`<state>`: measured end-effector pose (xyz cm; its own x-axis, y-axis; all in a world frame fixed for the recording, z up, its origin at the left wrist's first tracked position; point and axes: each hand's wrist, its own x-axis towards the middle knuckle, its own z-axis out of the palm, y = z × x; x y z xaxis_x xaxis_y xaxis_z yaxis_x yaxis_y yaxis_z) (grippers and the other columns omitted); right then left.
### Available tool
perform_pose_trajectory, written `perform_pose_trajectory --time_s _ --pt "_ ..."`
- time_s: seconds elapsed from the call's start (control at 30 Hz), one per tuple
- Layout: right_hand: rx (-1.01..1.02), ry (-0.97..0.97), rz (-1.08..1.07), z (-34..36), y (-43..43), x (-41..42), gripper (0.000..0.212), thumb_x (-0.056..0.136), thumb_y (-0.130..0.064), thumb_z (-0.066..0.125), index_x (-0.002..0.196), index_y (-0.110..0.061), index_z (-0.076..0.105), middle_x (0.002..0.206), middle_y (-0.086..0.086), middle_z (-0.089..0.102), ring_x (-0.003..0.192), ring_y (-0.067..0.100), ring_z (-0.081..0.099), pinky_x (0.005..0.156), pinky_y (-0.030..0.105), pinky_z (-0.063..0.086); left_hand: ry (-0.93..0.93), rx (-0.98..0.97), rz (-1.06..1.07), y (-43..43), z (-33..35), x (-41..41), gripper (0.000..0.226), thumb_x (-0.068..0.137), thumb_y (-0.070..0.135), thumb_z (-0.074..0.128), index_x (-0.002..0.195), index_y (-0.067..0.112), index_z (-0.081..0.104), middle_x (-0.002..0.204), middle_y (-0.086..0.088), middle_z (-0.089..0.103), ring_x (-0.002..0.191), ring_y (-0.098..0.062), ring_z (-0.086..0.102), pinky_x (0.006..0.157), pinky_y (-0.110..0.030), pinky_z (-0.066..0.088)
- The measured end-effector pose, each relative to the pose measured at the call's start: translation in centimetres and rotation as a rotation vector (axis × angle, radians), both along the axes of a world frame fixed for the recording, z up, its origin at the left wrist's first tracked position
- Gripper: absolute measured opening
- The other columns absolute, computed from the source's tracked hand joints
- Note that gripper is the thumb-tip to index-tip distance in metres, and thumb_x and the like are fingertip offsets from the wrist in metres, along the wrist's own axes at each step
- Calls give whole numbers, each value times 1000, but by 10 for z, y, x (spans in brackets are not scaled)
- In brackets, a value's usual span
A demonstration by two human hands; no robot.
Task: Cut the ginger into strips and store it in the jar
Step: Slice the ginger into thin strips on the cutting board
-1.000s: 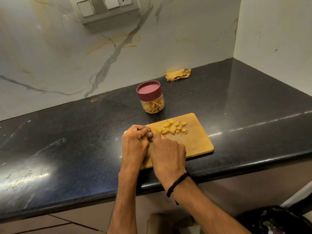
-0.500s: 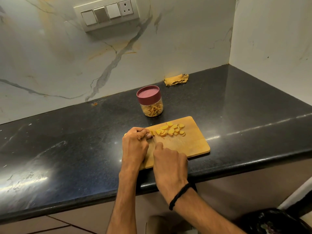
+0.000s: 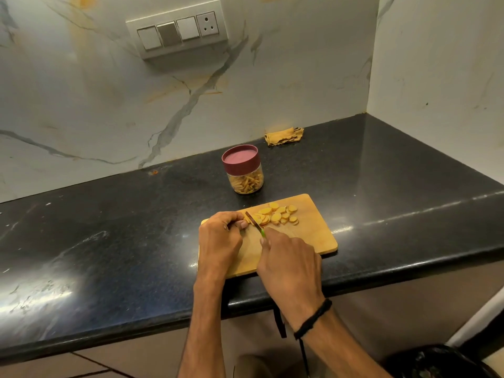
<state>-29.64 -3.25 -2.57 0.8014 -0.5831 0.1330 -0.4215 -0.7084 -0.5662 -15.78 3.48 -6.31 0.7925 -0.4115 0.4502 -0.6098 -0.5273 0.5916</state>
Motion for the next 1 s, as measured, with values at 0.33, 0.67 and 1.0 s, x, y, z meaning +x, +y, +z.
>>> perform_pose_trajectory --time_s 0.33,0.67,1.0 --pt "19 15 -41 -5 -8 16 31 104 -31 37 133 -27 47 112 0 63 103 21 59 72 30 34 79 75 20 -1 -2 2 18 85 15 77 101 18 70 99 7 67 88 -6 61 79 -11 48" --pt "63 18 -34 -5 -8 21 33 104 -33 38 136 -27 46 114 0 63 105 20 58 74 28 36 41 13 51 1 1 -1 7 93 15 69 96 21 67 89 12 62 85 -5 60 78 -15 48" --pt "54 19 -32 -8 -7 23 34 104 -33 38 136 -27 46 113 -1 63 103 18 58 74 27 39 135 24 140 0 4 7 7 98 18 60 97 18 67 93 2 67 86 -11 61 72 -18 45"
